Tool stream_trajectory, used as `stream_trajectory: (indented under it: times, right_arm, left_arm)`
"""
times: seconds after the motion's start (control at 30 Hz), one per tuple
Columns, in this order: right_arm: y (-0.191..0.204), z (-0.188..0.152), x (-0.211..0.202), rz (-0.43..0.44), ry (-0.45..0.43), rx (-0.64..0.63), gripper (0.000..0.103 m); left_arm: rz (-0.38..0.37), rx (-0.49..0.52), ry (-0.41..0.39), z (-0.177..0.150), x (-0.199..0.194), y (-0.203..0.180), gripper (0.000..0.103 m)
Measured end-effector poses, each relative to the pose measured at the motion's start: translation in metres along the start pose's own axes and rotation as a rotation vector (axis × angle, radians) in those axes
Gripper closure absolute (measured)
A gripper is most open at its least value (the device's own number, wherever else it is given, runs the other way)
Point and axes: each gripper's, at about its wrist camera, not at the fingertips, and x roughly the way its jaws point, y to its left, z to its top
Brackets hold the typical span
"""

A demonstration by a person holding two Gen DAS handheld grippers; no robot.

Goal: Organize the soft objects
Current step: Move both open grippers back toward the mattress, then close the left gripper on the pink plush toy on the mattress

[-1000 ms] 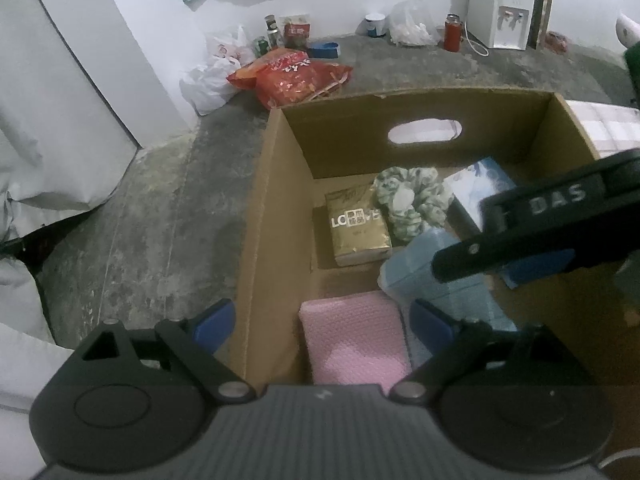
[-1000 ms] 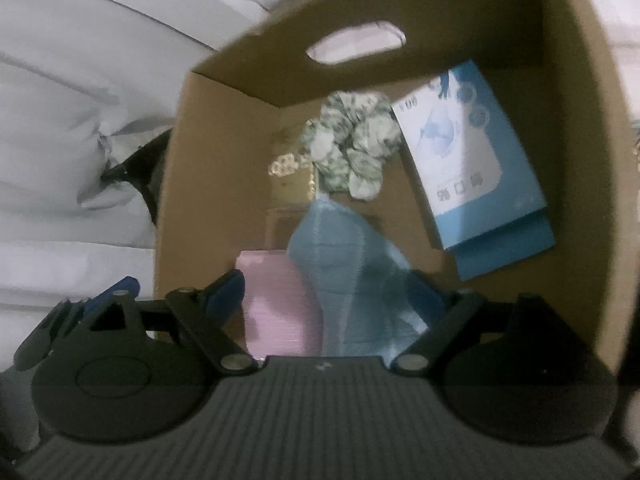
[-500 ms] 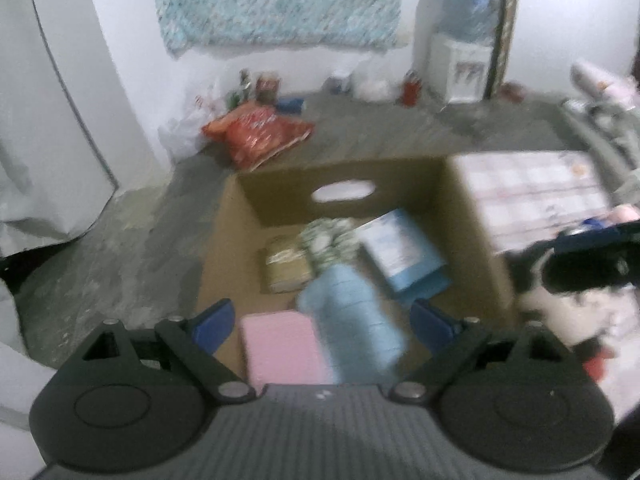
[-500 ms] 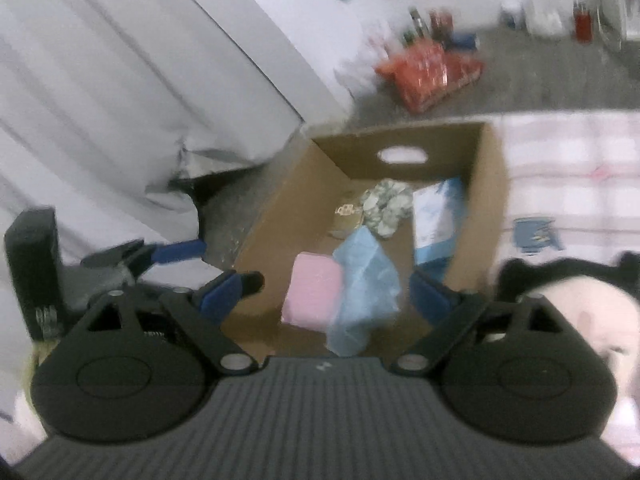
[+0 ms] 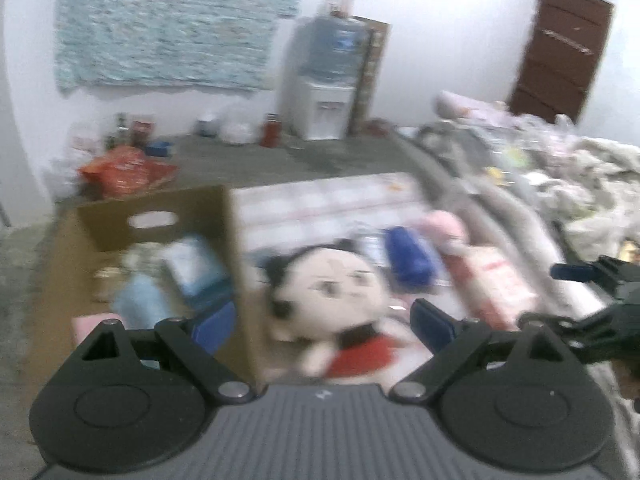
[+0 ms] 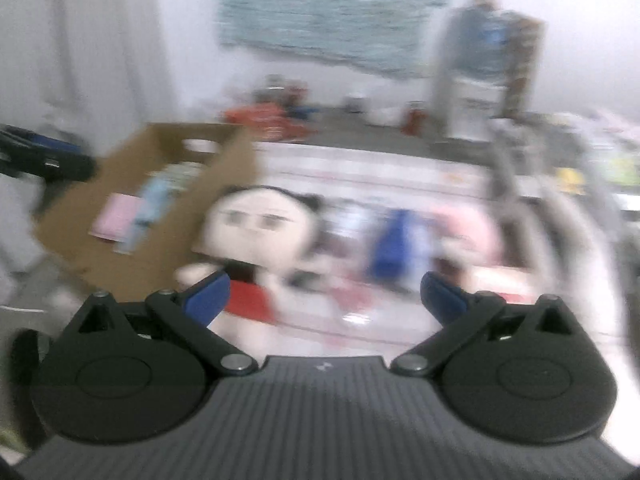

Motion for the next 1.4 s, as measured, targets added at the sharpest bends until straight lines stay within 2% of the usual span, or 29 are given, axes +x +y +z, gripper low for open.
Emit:
stream_trajectory:
  times: [0.07, 0.13, 0.33, 0.57, 0.77, 0.93, 1.1, 1.23, 1.4]
  right_arm:
    - [-0.020, -0.009, -0.010, -0.033, -0.021, 0.016, 0.001]
    - [-0.042, -0.011, -0.019, -0.026, -0.047, 0.062, 0.001]
    - [-0.099, -0.023, -0.035, 0.111, -0.223, 0.197, 0.001]
    - [-0.123, -0.025, 0.011, 0.059, -0.242, 0.213, 0.001]
    - [-0.147, -0.010, 0.094, 0.044, -0.190, 0.197, 0.001]
    - [-0.170, 0.007, 0.162, 0.020, -0.122, 0.179, 0.001]
    - [-0.185, 0.020, 0.224, 0.016, -0.044, 0.163, 0.001]
    - [-0.196, 0.023, 0.261, 0.018, 0.027, 0.167, 0.001]
    - [-0.213, 0.019, 0.291, 0.019, 0.108, 0.230, 0.005]
  left_arm:
    - [-0.026, 0.019, -0.007, -0.001, 0.004, -0.019, 0.008]
    - [-0.025, 0.044, -0.024, 0.000, 0.009, -0.042, 0.008]
    - [-0.038, 0.079, -0.054, 0.006, 0.030, -0.089, 0.008]
    - [-0.037, 0.106, -0.034, 0.030, 0.089, -0.125, 0.008]
    - [-0.123, 0.078, 0.052, 0.076, 0.169, -0.136, 0.008]
    - [-0.119, 0.083, 0.145, 0.108, 0.252, -0.143, 0.008]
    - [-0.141, 0.045, 0.245, 0.119, 0.329, -0.147, 0.009]
    - [-0.158, -0.007, 0.304, 0.122, 0.370, -0.145, 0.023]
    - [-0.203, -0.089, 0.356, 0.121, 0.396, -0.138, 0.037]
